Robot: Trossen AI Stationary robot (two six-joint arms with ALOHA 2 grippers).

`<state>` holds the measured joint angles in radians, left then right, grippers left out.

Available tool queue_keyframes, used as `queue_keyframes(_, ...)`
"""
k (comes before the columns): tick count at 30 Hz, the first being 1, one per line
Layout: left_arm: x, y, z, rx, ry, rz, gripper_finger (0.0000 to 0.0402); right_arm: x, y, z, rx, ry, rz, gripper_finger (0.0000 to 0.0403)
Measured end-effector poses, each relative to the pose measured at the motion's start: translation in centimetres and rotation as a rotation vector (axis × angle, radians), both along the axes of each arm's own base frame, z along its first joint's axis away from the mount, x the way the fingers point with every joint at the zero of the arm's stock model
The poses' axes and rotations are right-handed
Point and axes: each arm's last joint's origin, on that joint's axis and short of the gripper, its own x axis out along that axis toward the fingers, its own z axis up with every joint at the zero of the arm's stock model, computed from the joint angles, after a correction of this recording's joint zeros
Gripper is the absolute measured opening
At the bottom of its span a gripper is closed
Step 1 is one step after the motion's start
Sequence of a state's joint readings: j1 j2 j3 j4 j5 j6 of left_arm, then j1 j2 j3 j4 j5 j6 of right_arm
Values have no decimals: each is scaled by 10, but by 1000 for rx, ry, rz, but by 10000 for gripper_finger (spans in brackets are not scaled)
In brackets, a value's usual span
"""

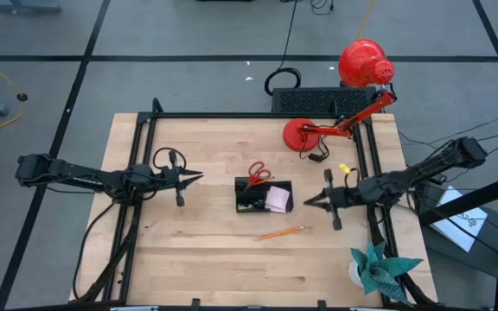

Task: Pick and place office supplies into organizer
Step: Put the pencil into the desk organizer

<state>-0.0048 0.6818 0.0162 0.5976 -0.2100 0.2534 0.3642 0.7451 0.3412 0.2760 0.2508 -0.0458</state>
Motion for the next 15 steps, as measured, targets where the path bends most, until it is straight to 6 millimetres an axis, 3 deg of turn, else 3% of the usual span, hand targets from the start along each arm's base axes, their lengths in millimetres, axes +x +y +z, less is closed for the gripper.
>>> queue_keyframes(3, 0, 0, 0, 3, -3, 0, 47, -9, -8, 5, 11, -10, -72, 1)
queue_keyframes(9, 0, 0, 1, 3, -11, 0, 47, -18, -9, 13, 6, -58, 20, 0)
queue_keyframes(15, 0, 0, 1, 13, -7, 1, 47, -22, -10, 2, 47, -48, 50, 0)
